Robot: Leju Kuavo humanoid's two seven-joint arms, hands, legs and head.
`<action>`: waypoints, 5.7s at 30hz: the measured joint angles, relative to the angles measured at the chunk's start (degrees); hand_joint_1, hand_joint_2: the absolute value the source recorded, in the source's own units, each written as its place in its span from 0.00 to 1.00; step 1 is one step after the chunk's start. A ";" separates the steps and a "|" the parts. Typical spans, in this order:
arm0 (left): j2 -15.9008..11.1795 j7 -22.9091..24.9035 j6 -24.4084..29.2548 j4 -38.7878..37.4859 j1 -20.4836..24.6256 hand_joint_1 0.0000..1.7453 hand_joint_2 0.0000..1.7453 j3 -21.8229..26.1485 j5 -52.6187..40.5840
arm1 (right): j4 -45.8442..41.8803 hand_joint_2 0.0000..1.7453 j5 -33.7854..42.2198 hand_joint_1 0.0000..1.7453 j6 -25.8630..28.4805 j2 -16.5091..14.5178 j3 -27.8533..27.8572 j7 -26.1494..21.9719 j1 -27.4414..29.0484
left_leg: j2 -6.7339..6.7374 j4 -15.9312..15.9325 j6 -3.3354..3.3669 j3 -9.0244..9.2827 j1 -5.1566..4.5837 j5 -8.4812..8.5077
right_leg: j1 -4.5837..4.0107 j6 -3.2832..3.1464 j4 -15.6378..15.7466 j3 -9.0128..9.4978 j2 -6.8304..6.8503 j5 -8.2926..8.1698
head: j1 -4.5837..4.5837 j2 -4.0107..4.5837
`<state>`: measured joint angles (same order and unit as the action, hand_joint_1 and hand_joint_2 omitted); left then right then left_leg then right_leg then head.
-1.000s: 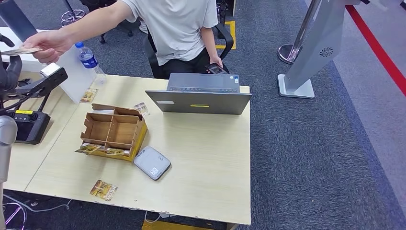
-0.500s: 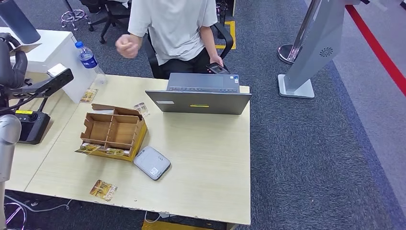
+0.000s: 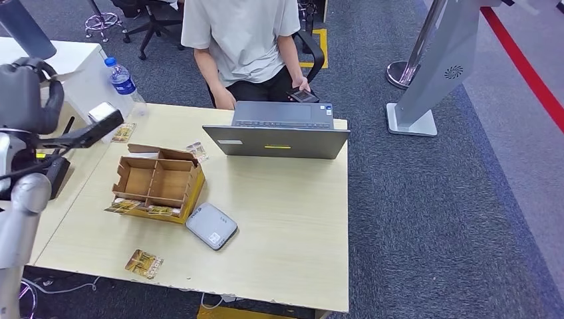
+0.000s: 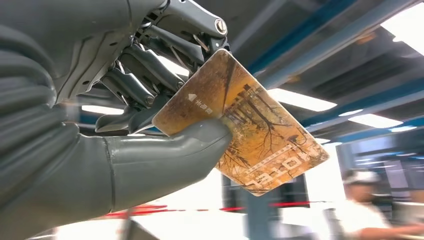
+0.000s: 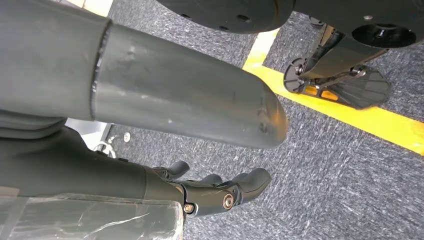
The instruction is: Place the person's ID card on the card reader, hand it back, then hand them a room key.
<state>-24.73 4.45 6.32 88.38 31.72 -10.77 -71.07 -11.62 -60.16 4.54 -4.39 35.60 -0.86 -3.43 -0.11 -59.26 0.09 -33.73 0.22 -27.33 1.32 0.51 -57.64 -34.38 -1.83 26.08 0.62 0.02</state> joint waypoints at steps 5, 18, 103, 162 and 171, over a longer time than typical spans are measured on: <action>3.84 -1.16 -1.60 7.01 -9.00 1.00 1.00 -10.24 -1.02 | 0.01 0.00 0.07 0.00 0.43 -0.01 1.63 -0.30 0.16 | 0.01 -0.01 0.06 -0.03 -0.05 -0.06 | 0.04 0.04 0.06 0.01 0.00 0.03 | -0.01 0.00; 8.62 -1.53 -3.55 7.79 -14.72 1.00 1.00 -26.81 0.38 | 0.01 0.00 -0.11 0.00 0.60 -0.02 3.96 -0.33 0.37 | 0.01 0.00 0.08 -0.04 0.00 -0.08 | 0.00 0.04 0.06 -0.01 0.03 0.03 | -0.04 0.00; 5.00 9.15 -5.79 5.22 8.62 0.00 1.00 -10.07 -8.70 | 0.08 0.00 -7.67 0.00 0.75 -0.60 6.64 0.62 0.15 | -0.12 0.00 -0.07 -0.16 0.05 0.14 | -0.04 -0.05 -0.02 -0.09 0.12 -0.11 | 0.01 0.00; 4.01 0.71 2.53 -0.37 -27.63 0.00 1.00 -3.05 -3.23 | -0.01 0.00 -8.09 0.00 1.79 -0.96 13.41 0.54 0.74 | 0.03 0.16 -0.16 -0.02 0.05 -0.15 | -0.04 -0.09 0.00 -0.05 -0.04 0.17 | 0.09 0.00; 5.16 -1.84 6.69 -3.12 -26.27 0.00 1.00 -3.04 -4.22 | -0.01 0.00 -8.71 0.00 1.65 -0.96 13.36 0.23 0.71 | 0.04 0.16 -0.16 -0.02 0.05 -0.15 | -0.04 -0.09 0.00 -0.06 -0.04 0.17 | 0.10 0.00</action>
<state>-19.57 2.62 13.01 85.26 5.45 -13.81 -75.29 -11.63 -68.87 6.19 -5.35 48.96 -0.63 -2.73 -0.07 -59.10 -0.07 -33.75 0.28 -27.48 1.28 0.42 -57.65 -34.44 -1.88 26.25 0.72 0.02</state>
